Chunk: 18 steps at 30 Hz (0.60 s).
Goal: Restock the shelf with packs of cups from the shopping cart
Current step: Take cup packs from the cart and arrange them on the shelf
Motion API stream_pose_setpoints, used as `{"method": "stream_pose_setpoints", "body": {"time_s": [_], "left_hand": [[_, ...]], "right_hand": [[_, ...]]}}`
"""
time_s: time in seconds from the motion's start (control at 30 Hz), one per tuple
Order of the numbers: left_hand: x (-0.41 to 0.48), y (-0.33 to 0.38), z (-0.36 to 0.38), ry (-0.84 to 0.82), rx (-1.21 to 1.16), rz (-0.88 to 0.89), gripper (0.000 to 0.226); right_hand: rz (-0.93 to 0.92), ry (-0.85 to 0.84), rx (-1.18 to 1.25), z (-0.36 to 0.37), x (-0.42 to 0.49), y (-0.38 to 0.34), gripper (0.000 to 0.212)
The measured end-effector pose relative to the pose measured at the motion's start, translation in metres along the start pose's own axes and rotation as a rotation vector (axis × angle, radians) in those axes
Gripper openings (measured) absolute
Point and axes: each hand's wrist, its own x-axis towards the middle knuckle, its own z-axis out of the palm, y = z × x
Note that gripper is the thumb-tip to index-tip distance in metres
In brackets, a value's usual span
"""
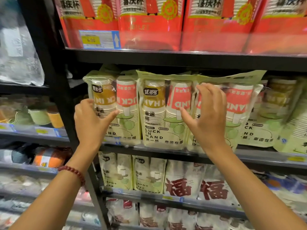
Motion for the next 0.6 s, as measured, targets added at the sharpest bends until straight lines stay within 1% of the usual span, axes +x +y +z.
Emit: {"method": "stream_pose_setpoints", "body": {"time_s": [0.07,0.13,0.17,0.23,0.33,0.43,0.6], "left_hand": [[0.004,-0.008,0.003,-0.042,0.012,-0.023,0.092],[0.008,-0.013,0.005,-0.110,-0.033,-0.053,0.103],[0.011,-0.015,0.007,-0.142,-0.072,-0.036,0.101],[0.015,-0.016,0.009,-0.197,-0.156,0.017,0.088],[0.020,-0.014,0.011,-0.221,-0.230,0.012,0.075],[0.024,-0.017,0.015,-0.242,-0.260,0.010,0.074],[0.031,-0.018,0.016,-0.263,-0.276,0.010,0.074]], "right_hand": [[0.063,-0.024,0.013,0.012,-0.004,-0.007,0.065],[0.089,-0.057,-0.023,0.025,-0.011,-0.011,0.079],[0.083,-0.062,-0.057,0.030,-0.014,-0.011,0.086],[0.064,-0.050,-0.123,0.039,-0.018,-0.010,0.098],[0.069,-0.032,-0.172,0.047,-0.019,-0.008,0.104],[0.078,-0.035,-0.215,0.053,-0.018,-0.008,0.105],[0.093,-0.089,-0.094,0.056,-0.017,-0.016,0.105]]}}
